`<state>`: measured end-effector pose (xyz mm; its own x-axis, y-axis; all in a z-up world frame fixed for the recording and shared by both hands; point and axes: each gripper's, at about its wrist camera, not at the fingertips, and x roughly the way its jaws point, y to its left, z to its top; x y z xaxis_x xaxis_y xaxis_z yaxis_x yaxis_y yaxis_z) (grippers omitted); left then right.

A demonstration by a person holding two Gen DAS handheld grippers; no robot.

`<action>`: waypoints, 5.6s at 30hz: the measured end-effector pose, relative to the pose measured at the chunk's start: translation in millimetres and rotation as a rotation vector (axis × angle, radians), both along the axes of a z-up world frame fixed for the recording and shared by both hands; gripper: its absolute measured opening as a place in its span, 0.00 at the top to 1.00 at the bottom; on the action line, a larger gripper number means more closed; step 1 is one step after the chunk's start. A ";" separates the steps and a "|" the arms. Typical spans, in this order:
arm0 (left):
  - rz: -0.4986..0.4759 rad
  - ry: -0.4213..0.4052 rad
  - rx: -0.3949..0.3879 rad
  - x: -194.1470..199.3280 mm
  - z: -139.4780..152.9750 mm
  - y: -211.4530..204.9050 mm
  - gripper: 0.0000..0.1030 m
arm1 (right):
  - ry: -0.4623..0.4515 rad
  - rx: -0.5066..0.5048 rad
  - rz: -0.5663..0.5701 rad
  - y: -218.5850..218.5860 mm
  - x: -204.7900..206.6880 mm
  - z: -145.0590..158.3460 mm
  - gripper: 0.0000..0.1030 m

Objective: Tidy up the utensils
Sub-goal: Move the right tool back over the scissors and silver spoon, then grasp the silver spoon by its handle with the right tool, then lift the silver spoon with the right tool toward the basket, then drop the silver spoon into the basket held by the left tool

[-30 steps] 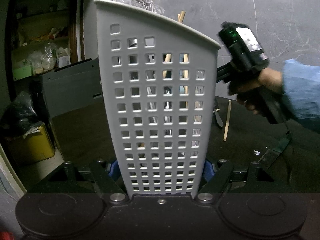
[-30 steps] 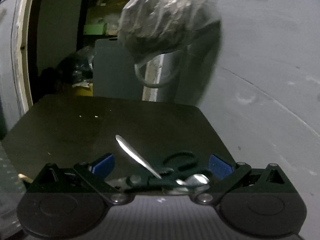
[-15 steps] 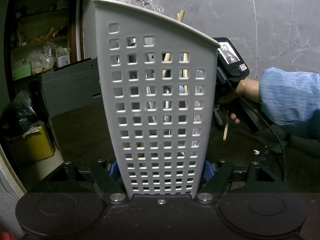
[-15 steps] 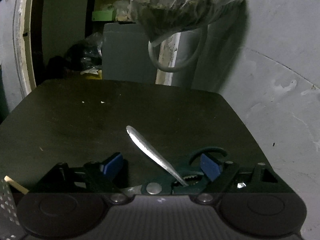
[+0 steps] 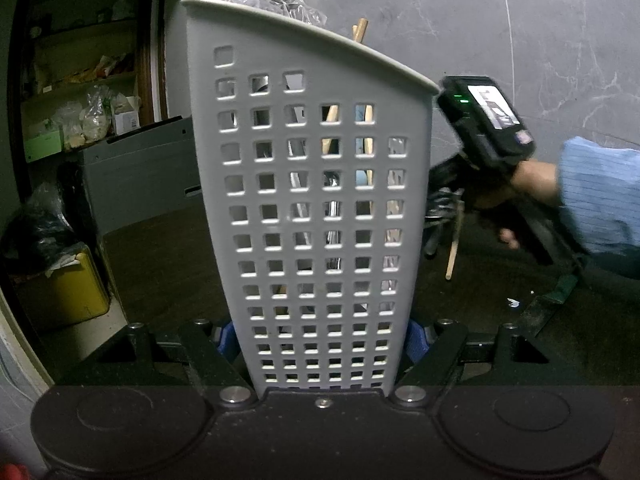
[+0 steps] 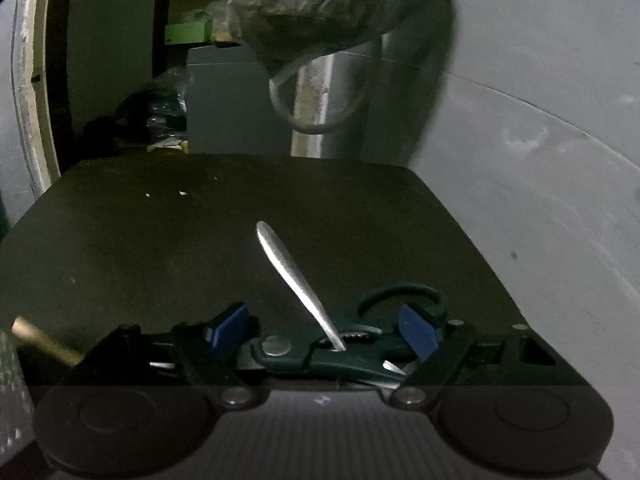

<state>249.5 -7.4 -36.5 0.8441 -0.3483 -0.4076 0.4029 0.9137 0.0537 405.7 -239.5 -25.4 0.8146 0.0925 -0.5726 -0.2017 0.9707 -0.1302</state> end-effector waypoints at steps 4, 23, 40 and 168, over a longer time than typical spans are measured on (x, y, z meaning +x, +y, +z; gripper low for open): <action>-0.004 0.001 -0.004 0.2 -0.3 0.2 0.25 | 0.020 -0.004 -0.014 -12.6 -28.4 0.2 0.18; -0.007 0.002 -0.007 0.7 -0.7 3.3 0.25 | 0.149 0.339 -0.010 -69.5 -164.4 13.9 0.12; -0.006 0.002 0.000 0.3 -0.6 2.6 0.25 | 0.020 0.619 -0.155 -116.3 -224.9 13.1 0.03; -0.006 0.003 0.003 1.1 -1.1 0.3 0.23 | -0.588 0.235 0.367 27.3 -236.7 170.6 0.98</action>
<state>250.6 -7.1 -37.7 0.8408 -0.3519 -0.4113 0.4083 0.9112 0.0550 168.9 -212.2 145.2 0.8744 0.4848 0.0183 -0.4799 0.8699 -0.1140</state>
